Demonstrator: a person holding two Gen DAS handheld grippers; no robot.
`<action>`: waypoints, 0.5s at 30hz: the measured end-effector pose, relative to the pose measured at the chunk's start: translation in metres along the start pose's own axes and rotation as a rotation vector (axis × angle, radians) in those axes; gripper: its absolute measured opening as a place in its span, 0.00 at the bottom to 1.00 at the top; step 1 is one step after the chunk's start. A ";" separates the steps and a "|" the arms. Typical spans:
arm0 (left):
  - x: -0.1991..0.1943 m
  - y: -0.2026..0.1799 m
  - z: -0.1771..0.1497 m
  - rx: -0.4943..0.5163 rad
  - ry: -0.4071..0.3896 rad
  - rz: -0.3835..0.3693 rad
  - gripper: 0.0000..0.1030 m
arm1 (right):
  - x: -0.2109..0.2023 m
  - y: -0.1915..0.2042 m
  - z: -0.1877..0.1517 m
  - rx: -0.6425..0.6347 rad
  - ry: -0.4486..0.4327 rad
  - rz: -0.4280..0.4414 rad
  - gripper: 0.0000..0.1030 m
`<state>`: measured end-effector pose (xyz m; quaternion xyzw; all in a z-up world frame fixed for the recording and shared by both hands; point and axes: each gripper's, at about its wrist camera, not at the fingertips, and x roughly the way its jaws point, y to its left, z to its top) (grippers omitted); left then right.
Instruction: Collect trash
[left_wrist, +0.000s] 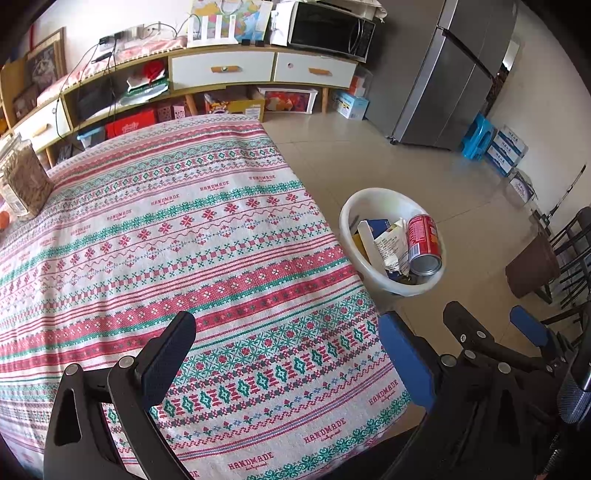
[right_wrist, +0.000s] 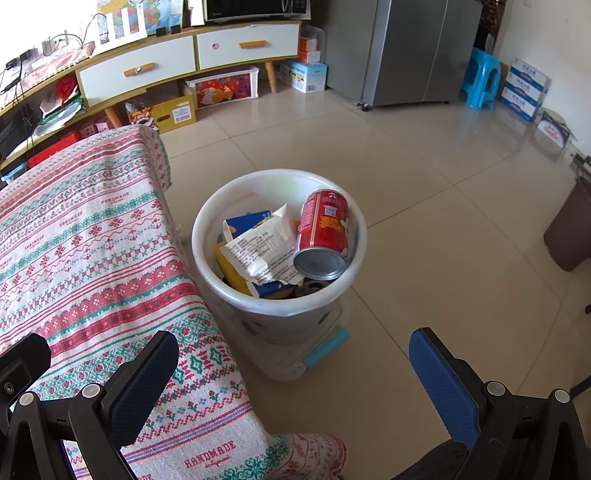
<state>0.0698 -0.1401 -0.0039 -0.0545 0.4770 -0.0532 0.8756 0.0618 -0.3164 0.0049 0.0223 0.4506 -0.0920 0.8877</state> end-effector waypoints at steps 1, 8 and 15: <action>0.000 0.000 0.000 0.000 0.001 0.002 0.97 | 0.000 0.000 0.000 0.000 0.001 0.001 0.99; -0.001 0.000 0.000 0.001 0.001 0.016 0.97 | 0.001 0.001 -0.001 -0.003 0.004 0.004 0.99; -0.001 0.001 0.000 -0.003 0.005 0.017 0.97 | 0.001 0.002 0.000 -0.003 0.007 0.003 0.99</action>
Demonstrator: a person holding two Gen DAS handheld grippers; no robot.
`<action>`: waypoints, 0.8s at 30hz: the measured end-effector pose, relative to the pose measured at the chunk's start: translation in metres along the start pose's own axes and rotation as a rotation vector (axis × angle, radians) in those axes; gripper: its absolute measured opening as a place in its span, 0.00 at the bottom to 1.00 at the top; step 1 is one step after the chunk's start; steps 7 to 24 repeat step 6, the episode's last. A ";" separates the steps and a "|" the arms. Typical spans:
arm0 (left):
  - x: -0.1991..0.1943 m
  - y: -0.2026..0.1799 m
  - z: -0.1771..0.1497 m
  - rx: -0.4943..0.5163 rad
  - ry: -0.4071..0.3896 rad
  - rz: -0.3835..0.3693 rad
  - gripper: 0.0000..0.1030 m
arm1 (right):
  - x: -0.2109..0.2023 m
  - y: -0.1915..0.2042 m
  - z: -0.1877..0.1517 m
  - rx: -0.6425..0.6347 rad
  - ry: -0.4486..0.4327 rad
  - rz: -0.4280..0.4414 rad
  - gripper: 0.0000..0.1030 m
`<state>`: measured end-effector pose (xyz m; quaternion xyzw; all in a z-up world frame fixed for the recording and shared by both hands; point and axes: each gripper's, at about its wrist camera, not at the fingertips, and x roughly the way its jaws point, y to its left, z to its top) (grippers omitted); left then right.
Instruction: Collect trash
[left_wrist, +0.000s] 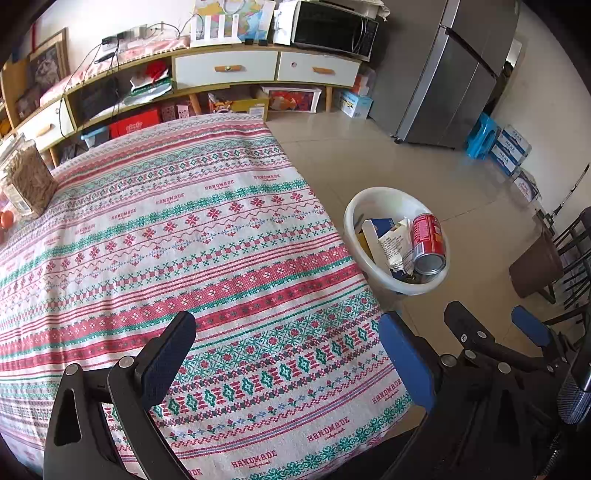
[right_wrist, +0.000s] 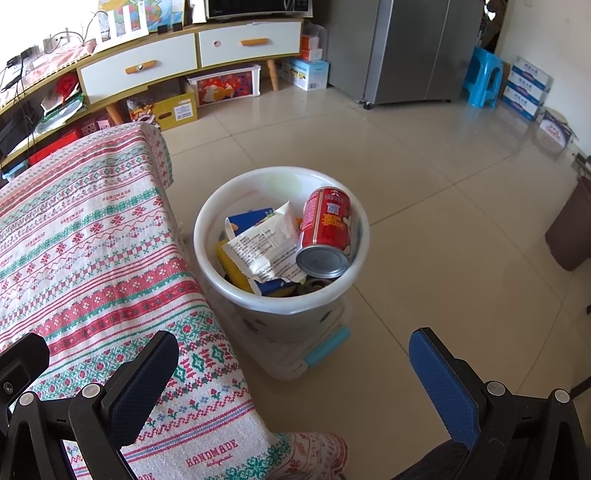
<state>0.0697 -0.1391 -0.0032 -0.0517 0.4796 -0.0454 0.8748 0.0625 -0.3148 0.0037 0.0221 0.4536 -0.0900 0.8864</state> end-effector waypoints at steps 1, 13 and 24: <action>0.000 0.000 0.000 0.000 0.000 0.000 0.97 | 0.000 0.000 0.000 0.000 0.000 0.000 0.99; 0.000 0.000 0.000 0.001 -0.001 0.001 0.97 | 0.000 0.000 0.000 0.000 0.000 0.001 0.99; 0.000 0.000 0.000 0.001 -0.001 0.001 0.97 | 0.000 0.000 0.000 0.000 0.000 0.001 0.99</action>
